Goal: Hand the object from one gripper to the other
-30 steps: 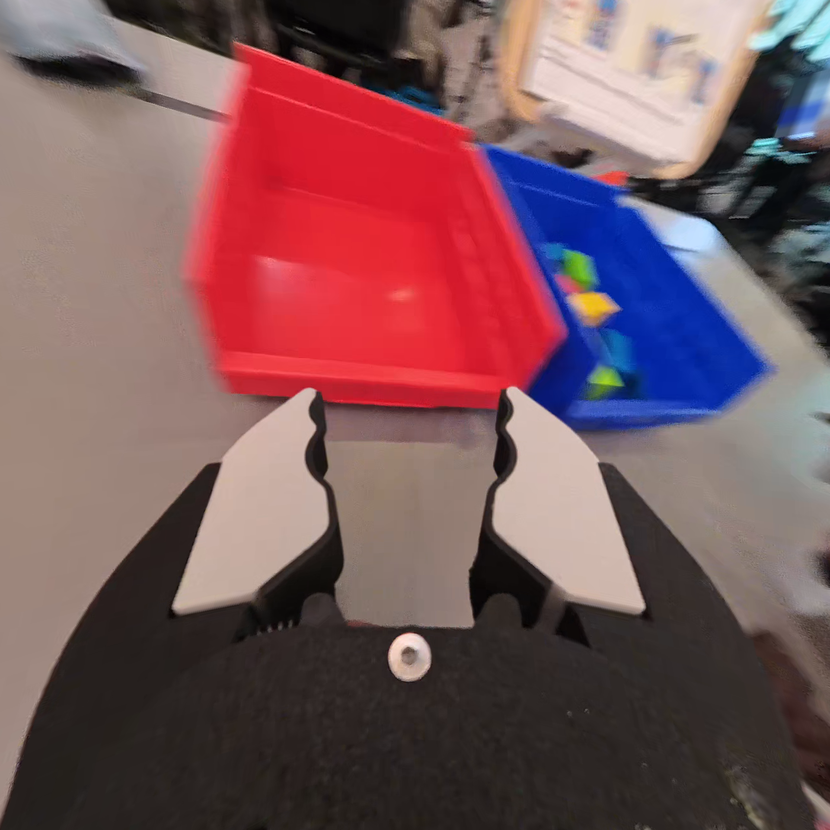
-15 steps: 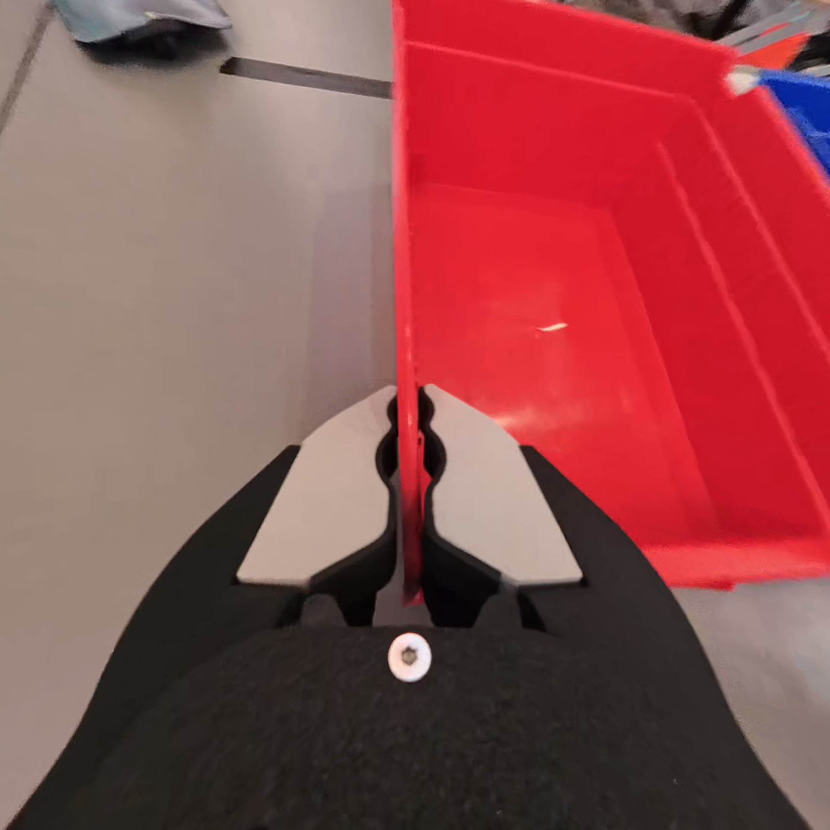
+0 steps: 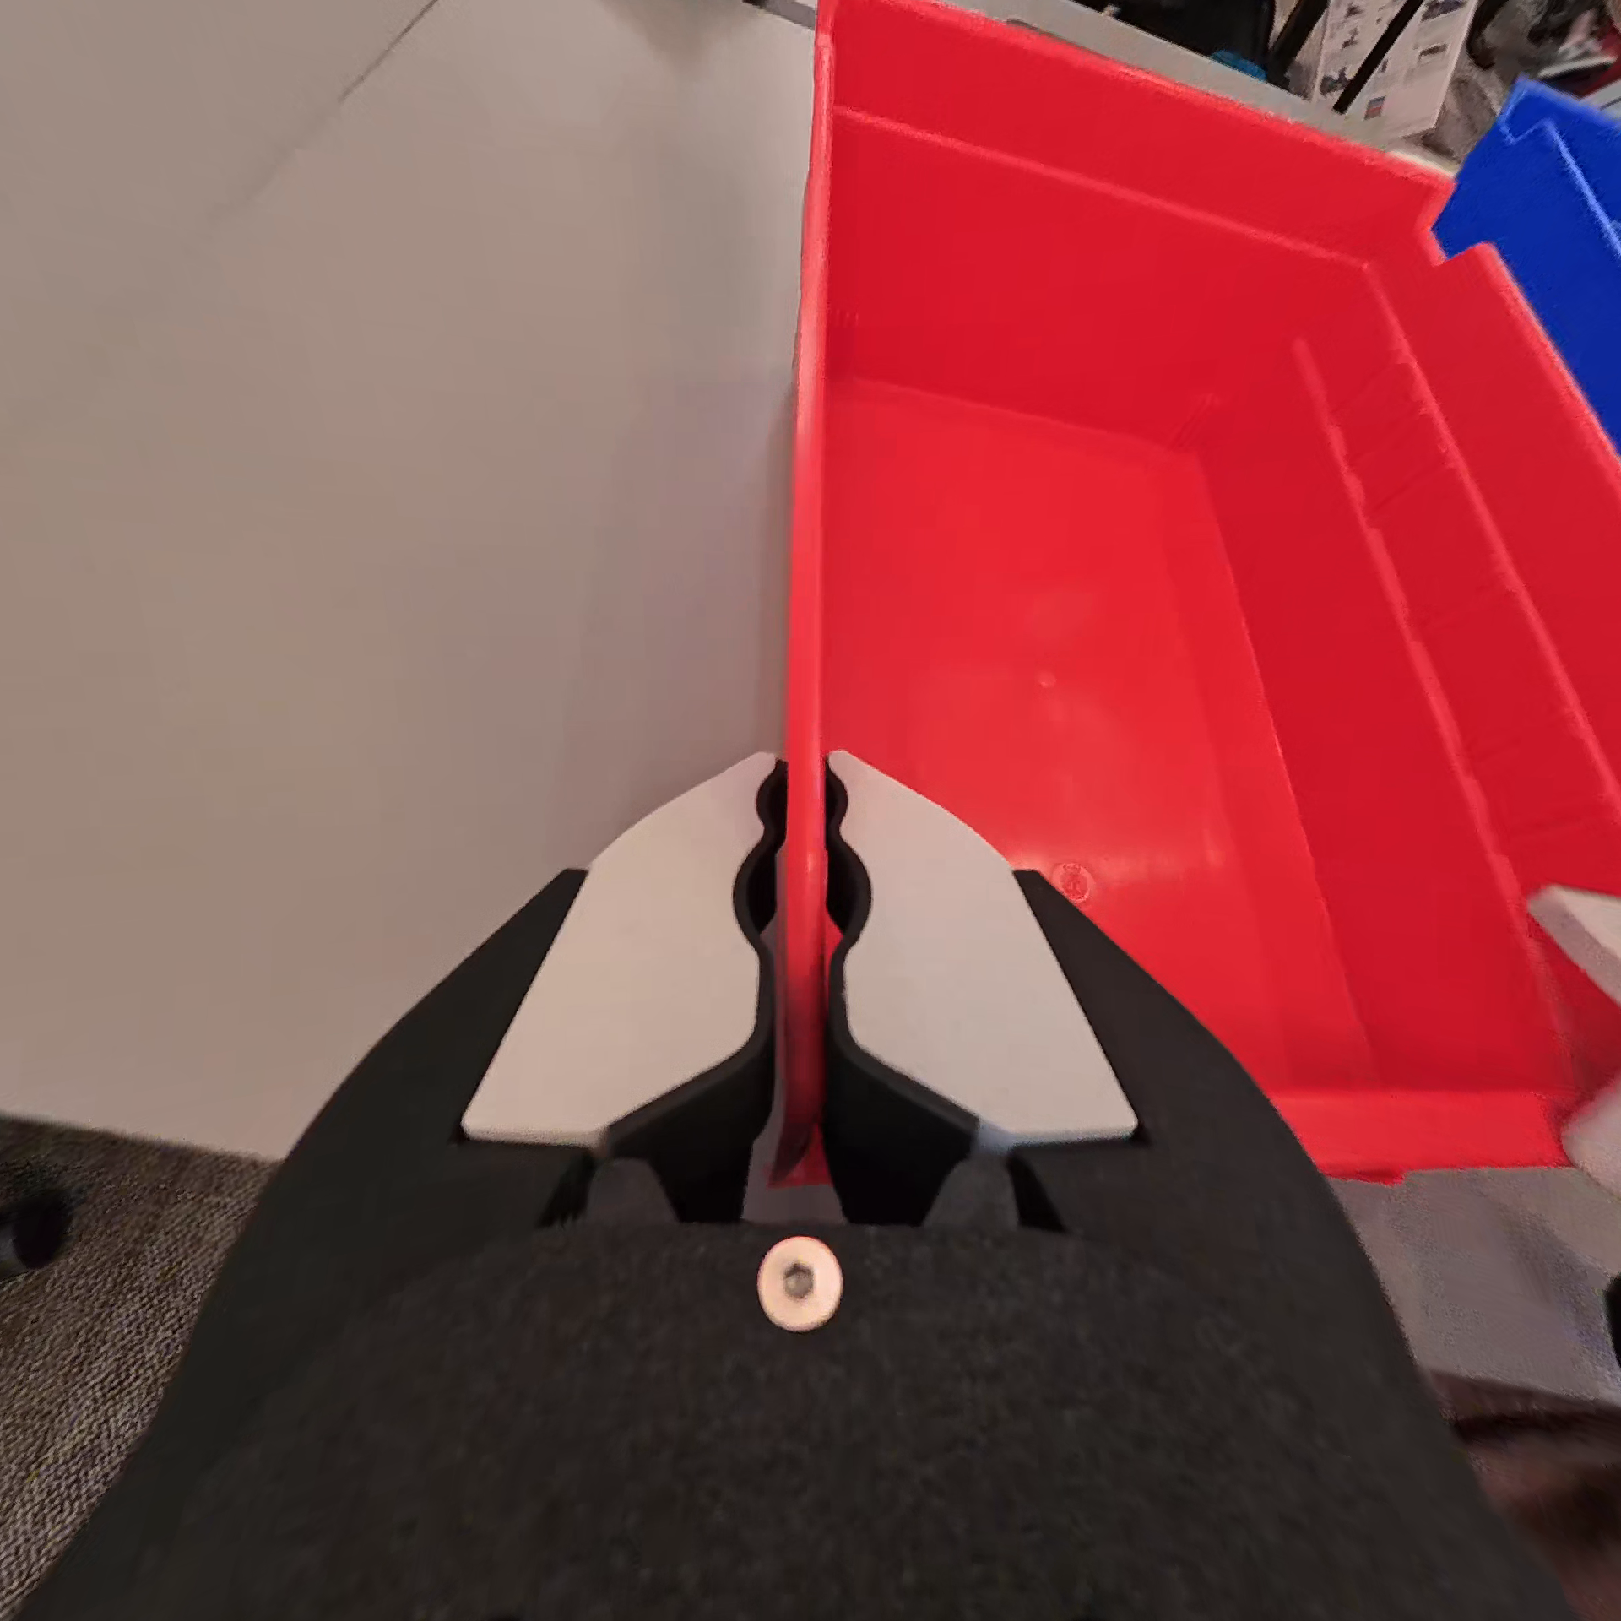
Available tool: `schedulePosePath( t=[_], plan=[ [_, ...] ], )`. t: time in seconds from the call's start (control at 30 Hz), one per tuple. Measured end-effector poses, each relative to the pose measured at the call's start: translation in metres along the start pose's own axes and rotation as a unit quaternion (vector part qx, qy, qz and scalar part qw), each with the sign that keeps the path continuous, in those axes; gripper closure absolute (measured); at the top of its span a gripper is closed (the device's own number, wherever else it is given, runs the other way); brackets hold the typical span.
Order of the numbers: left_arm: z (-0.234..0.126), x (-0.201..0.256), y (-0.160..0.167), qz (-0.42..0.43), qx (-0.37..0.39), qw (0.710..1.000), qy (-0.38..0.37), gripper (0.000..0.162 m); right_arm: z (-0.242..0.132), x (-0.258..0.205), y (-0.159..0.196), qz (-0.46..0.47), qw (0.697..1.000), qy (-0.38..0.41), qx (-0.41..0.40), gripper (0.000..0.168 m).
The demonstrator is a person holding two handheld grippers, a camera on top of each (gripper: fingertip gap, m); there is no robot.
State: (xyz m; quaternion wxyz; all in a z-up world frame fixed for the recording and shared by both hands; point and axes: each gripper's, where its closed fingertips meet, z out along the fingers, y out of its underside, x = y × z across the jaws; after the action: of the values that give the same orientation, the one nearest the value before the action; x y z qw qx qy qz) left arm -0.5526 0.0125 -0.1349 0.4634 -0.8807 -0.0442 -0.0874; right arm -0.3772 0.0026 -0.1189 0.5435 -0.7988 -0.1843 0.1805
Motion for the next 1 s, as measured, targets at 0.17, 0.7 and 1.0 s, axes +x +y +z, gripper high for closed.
schedulePosePath(
  t=[0.17,0.7,1.0],
  plan=[
    [-0.028,-0.006,0.014,-0.011,0.021,0.999,-0.042,0.157,-0.008,-0.002,-0.002,-0.036,0.997,0.061,-0.026,0.153],
    [-0.064,0.176,-0.143,0.092,0.174,0.979,0.043,0.158,-0.129,0.129,-0.162,-0.094,0.959,0.233,0.130,0.163],
    [0.017,0.436,-0.135,0.102,0.111,0.964,0.217,0.158,-0.260,0.338,-0.154,-0.057,0.904,0.414,0.091,0.164]
  ],
)
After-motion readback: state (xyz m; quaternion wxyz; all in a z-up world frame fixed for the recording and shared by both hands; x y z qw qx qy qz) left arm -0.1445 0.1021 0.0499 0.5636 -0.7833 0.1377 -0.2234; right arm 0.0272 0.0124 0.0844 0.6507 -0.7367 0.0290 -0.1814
